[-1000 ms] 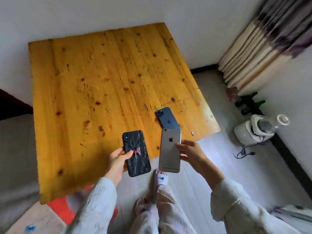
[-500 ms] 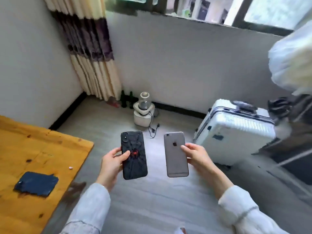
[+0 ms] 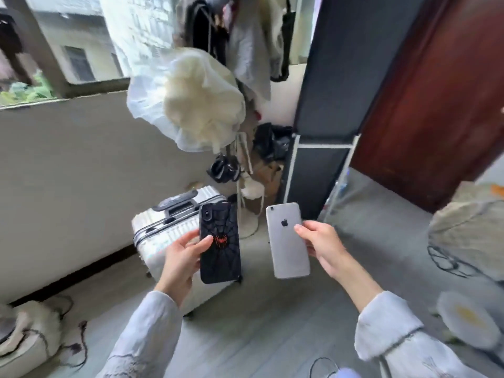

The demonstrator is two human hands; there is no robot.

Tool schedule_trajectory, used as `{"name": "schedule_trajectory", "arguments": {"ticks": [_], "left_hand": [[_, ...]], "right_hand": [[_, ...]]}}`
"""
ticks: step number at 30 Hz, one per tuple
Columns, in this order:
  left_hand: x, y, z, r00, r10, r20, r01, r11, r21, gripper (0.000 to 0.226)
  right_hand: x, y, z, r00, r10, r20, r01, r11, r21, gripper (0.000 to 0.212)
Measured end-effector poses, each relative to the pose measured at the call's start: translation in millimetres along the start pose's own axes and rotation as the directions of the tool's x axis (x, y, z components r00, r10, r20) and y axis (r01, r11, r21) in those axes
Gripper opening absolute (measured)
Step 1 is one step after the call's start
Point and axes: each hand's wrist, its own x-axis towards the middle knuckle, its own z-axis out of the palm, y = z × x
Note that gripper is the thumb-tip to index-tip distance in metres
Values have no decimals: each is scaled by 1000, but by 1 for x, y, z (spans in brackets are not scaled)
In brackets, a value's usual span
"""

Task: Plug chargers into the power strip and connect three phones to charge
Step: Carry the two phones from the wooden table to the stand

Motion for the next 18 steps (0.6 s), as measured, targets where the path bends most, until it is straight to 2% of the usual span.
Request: {"name": "schedule_trajectory", "arguments": {"ticks": [3, 8, 13, 18], "left_hand": [[51, 4, 88, 988, -27, 150, 19, 998, 56, 27], [129, 9, 224, 936, -44, 348, 6, 994, 111, 30], [208, 29, 370, 849, -28, 528, -40, 992, 117, 27], [249, 37, 515, 746, -72, 662, -33, 989, 145, 26]], "right_hand": [[32, -7, -73, 983, 3, -184, 9, 998, 60, 15], [88, -30, -178, 915, -18, -402, 54, 995, 79, 22], [152, -63, -280, 822, -31, -568, 131, 982, 137, 12], [187, -84, -377, 714, -10, -700, 166, 974, 155, 8]]}}
